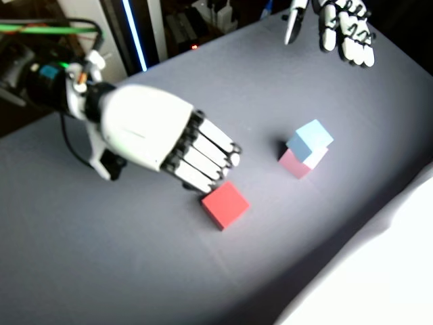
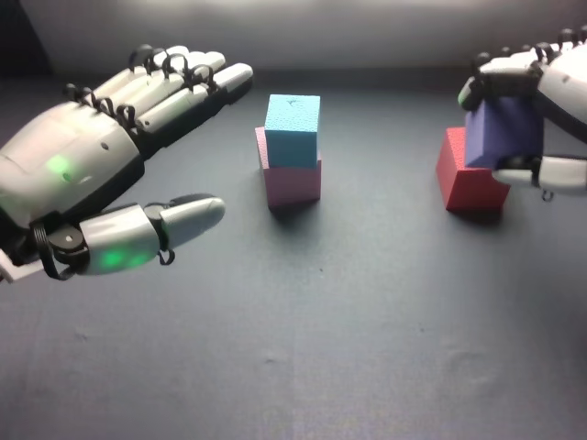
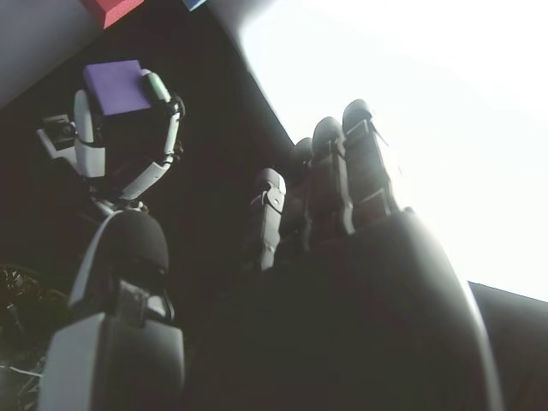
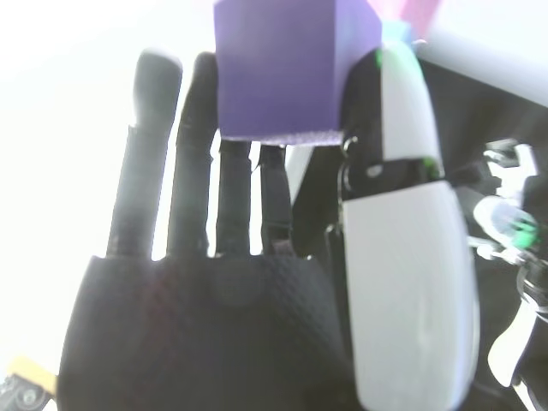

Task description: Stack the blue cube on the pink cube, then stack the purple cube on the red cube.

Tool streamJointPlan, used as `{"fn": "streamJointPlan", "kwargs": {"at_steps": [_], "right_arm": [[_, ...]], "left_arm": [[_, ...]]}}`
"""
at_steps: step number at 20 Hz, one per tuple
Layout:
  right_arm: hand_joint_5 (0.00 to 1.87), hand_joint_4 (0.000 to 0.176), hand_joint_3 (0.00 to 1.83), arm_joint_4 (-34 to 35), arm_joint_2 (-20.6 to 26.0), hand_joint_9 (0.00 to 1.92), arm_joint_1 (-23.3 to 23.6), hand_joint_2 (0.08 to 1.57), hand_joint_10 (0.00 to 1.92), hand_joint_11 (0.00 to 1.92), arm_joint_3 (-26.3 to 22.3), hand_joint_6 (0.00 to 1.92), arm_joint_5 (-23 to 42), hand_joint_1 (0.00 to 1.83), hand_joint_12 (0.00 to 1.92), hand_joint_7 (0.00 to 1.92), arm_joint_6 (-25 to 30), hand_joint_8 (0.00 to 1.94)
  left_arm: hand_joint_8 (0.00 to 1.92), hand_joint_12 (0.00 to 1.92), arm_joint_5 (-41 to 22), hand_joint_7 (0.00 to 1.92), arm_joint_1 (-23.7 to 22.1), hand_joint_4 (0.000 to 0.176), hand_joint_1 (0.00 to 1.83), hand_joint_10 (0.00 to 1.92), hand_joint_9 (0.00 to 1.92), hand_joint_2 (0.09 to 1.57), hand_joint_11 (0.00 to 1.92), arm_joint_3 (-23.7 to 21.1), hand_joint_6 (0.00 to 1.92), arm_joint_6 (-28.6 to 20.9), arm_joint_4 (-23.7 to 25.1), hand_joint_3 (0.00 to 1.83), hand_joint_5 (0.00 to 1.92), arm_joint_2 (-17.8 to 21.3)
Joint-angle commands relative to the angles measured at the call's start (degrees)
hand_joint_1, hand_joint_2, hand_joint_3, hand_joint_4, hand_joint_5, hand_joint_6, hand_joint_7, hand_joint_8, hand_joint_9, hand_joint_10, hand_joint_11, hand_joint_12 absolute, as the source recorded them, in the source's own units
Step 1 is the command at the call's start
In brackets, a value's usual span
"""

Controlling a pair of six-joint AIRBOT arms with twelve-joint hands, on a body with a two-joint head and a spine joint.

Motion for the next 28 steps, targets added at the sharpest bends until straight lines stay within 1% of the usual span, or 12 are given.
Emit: {"fn": "streamJointPlan", "kwargs": {"at_steps": [1,5,6,8,9,12,14,15,16,19,25,28], "right_arm": [[0.68,0.000,0.00,-0.1,-0.4,0.75,1.1,1.24,1.57,0.60,0.9,1.26,4.3,1.33,1.78,0.72,-0.5,1.41],[0.73,0.000,0.00,2.3,-3.0,0.48,3.3,1.30,1.75,0.06,4.7,1.45,0.4,1.30,1.90,0.61,-1.7,1.45],[0.73,0.000,0.01,2.8,-3.4,0.13,3.5,1.33,1.44,0.01,5.3,1.50,-0.1,1.16,1.92,0.47,-1.7,1.59],[0.73,0.000,0.00,3.3,-4.2,0.34,4.1,1.31,1.28,0.03,6.6,1.51,-1.3,1.14,1.88,0.55,-1.7,1.51],[0.72,0.000,0.00,3.6,-4.3,0.46,4.2,1.31,1.65,0.12,6.9,1.47,-1.6,1.26,1.90,0.59,-1.7,1.49],[0.67,0.000,0.00,4.6,-4.3,0.50,4.3,1.31,1.73,0.13,7.6,1.48,-2.3,1.30,1.91,0.61,-1.7,1.50],[0.71,0.000,0.00,5.1,-4.4,0.37,4.3,1.31,1.35,0.04,8.0,1.48,-2.7,1.13,1.92,0.57,-1.7,1.54],[0.70,0.000,0.00,5.4,-4.5,0.41,4.3,1.31,1.35,0.10,8.2,1.48,-2.9,1.11,1.92,0.59,-1.7,1.54],[0.66,0.000,0.00,5.6,-4.7,0.55,4.3,1.30,1.63,0.31,8.4,1.49,-3.2,1.27,1.87,0.59,-1.8,1.50],[0.60,0.000,0.00,6.4,-5.3,0.75,4.3,1.29,1.45,0.65,9.1,1.42,-4.0,1.18,1.71,0.74,-1.8,1.50],[0.59,0.000,0.00,7.0,-6.0,0.70,4.3,1.27,1.62,0.59,9.8,1.39,-4.9,1.32,1.71,0.69,-1.8,1.45],[0.61,0.000,0.00,7.5,-6.2,0.66,4.2,1.30,1.36,0.54,10.1,1.47,-5.4,1.12,1.70,0.71,-1.8,1.53]], "left_arm": [[0.00,0.00,-7.4,0.00,-0.2,0.065,0.33,0.00,0.00,1.38,0.00,-0.1,0.00,-0.2,-0.8,0.00,0.00,0.0],[0.00,0.00,-7.4,0.00,-0.1,0.051,0.39,0.00,0.00,1.37,0.00,0.1,0.00,-0.5,-0.8,0.00,0.00,-0.4],[0.00,0.00,-7.4,0.00,0.0,0.046,0.39,0.00,0.00,1.38,0.00,0.1,0.00,-0.5,-0.8,0.00,0.00,-0.5],[0.00,0.00,-7.4,0.00,0.4,0.029,0.34,0.00,0.00,1.37,0.00,0.1,0.00,-0.8,-0.8,0.00,0.00,-0.6],[0.00,0.00,-7.4,0.00,0.4,0.028,0.34,0.00,0.00,1.37,0.00,0.2,0.00,-0.9,-0.8,0.00,0.00,-0.7],[0.00,0.00,-7.4,0.00,0.5,0.021,0.30,0.00,0.00,1.37,0.00,0.2,0.00,-1.1,-0.8,0.00,0.00,-0.8],[0.00,0.00,-7.5,0.00,0.5,0.019,0.27,0.00,0.00,1.37,0.00,0.2,0.00,-1.1,-0.8,0.00,0.00,-0.8],[0.00,0.00,-7.6,0.00,0.5,0.027,0.27,0.00,0.00,1.37,0.00,0.2,0.00,-1.2,-0.8,0.00,0.00,-0.8],[0.00,0.00,-7.7,0.00,0.6,0.019,0.29,0.00,0.00,1.37,0.00,0.2,0.00,-1.2,-0.8,0.00,0.00,-0.8],[0.00,0.00,-7.8,0.00,0.6,0.017,0.31,0.00,0.00,1.37,0.00,0.2,0.00,-1.2,-0.8,0.00,0.00,-0.9],[0.00,0.00,-7.8,0.00,0.6,0.020,0.32,0.00,0.00,1.38,0.00,0.3,0.00,-1.3,-0.8,0.00,0.00,-0.9],[0.00,0.00,-7.9,0.00,0.6,0.020,0.33,0.00,0.00,1.38,0.00,0.3,0.00,-1.4,-0.8,0.00,0.00,-0.9]]}}
